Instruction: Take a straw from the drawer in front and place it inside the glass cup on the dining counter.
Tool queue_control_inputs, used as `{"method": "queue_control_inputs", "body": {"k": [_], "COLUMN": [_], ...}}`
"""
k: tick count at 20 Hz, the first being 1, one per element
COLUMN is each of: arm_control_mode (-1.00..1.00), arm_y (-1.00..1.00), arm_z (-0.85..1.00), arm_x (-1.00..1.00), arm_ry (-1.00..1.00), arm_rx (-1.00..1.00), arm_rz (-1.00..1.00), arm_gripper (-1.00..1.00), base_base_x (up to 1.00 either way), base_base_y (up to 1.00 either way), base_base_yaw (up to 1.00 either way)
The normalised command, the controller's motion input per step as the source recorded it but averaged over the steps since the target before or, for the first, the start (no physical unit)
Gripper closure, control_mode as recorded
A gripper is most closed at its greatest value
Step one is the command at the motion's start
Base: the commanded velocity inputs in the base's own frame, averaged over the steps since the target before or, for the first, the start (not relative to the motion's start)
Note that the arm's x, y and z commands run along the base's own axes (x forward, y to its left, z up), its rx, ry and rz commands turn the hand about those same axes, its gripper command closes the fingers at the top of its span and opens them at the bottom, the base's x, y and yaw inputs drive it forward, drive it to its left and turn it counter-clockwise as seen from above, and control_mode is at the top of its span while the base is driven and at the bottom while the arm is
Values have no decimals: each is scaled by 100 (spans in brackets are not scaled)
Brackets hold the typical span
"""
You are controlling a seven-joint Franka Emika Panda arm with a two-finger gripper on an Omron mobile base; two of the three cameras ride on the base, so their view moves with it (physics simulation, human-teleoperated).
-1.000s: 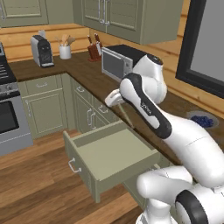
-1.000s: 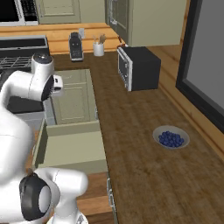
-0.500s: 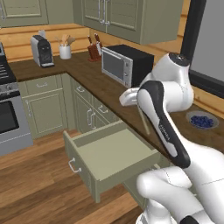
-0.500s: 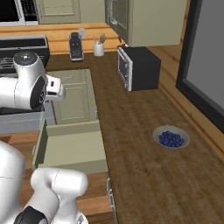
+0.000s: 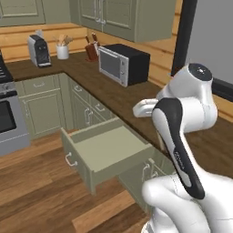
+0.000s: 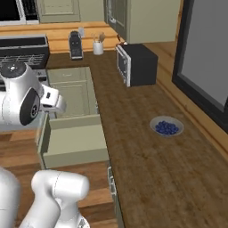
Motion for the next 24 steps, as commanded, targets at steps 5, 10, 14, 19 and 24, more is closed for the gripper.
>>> {"method": "queue_control_inputs", "body": {"k": [5,10,14,19,24], "arm_control_mode": [100,100,100,100,100], "arm_y": [0,0,0,0,0], "arm_z": [0,0,0,0,0], "arm_x": [0,0,0,0,0], "arm_ry": [0,0,0,0,0], "arm_rx": [0,0,0,0,0], "arm_rz": [0,0,0,0,0], "arm_gripper": [100,100,100,100,100], "base_base_x": [-100,-55,-30,-10,47], "base_base_y": [43,72,79,74,33], "base_base_yaw": [23,79,80,71,53]}}
